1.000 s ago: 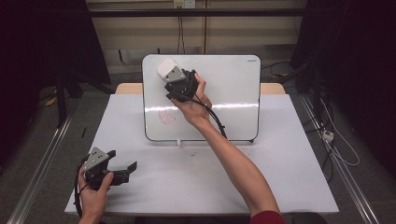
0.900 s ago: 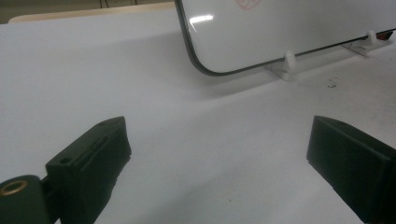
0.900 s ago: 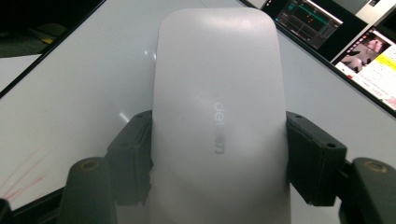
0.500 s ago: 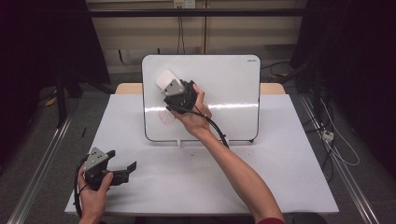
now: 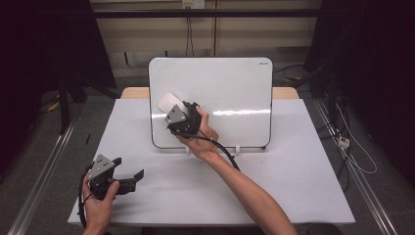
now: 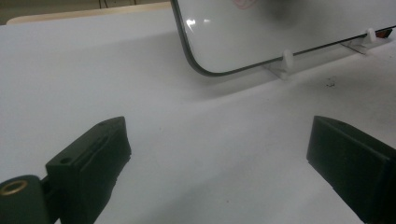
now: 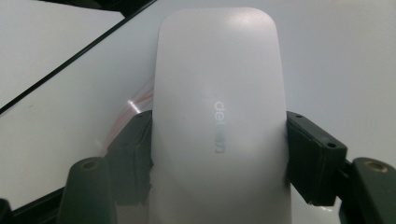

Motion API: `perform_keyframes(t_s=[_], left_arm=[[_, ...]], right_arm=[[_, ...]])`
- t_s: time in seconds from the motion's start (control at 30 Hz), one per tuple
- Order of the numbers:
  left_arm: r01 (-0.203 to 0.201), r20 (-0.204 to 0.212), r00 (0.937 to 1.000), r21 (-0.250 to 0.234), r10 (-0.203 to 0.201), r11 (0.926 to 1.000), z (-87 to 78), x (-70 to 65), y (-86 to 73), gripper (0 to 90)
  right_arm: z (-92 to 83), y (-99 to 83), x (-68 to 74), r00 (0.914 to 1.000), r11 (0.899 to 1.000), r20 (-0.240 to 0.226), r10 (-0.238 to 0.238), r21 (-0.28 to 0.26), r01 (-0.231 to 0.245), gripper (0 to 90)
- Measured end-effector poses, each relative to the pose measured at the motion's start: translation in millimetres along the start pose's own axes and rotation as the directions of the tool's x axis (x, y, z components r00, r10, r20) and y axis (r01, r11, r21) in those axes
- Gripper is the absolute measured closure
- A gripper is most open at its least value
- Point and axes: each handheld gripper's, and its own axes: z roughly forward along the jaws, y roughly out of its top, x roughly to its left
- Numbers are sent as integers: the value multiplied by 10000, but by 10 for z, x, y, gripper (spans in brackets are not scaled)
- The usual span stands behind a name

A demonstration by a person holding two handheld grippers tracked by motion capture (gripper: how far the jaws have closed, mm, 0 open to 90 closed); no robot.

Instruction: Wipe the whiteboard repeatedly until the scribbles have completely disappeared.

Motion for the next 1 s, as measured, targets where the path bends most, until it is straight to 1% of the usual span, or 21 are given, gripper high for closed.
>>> perform_keyframes(t_s=[0.03, 0.1, 0.13, 0.2, 0.37, 0.43, 0.53, 0.67, 0.73, 0.8, 0.9, 1.0], left_arm=[[22, -3, 10000, -5, -22, 10000, 2, -2, 0, 58], [-13, -3, 10000, -3, 13, 10000, 3, -2, 1, 58], [-12, -5, 10000, -7, 12, 10000, 3, -1, 2, 58], [2, -15, 10000, -29, -2, 10000, 8, -2, 4, 58], [-9, -5, 10000, -7, 9, 10000, 12, -2, 2, 58], [-16, 9, 10000, 40, 16, 10000, 14, 5, 1, 58], [-13, 12, 10000, 44, 13, 10000, 12, 6, 2, 58], [-4, 3, 10000, 42, 4, 10000, 7, 6, -1, 58], [40, 10, 10000, 34, -40, 10000, 8, 10, -4, 58], [92, -7, 10000, 18, -92, 10000, 13, 12, -6, 58], [53, 27, 10000, 38, -53, 10000, 9, 9, -5, 58], [95, 20, 10000, 18, -95, 10000, 9, 9, -7, 58]], right_arm=[[-8, -12, 26, 9999, 9999, -3, -105, 23, 105, 313], [-23, -30, 68, 9998, 9999, -125, -121, 50, 122, 313], [-30, -50, 100, 9996, 9997, -161, -241, 39, 242, 313], [-39, -69, 131, 9992, 9993, -115, -380, -6, 380, 313], [-25, -59, 100, 9993, 9997, -285, -224, 17, 225, 313], [-22, -49, 83, 9994, 9998, -276, -203, 5, 203, 313], [-2, -5, 10, 9998, 10000, -195, -47, -18, 47, 313], [39, 69, -129, 9998, 9999, -84, 161, -50, -162, 313], [58, 103, -192, 9992, 9991, 22, 400, -128, -400, 313], [84, 140, -247, 9989, 9989, 67, 469, -100, -468, 313], [110, 207, -325, 9979, 9979, 144, 633, -124, -631, 313], [139, 268, -414, 9975, 9976, 199, 682, -137, -679, 313]])
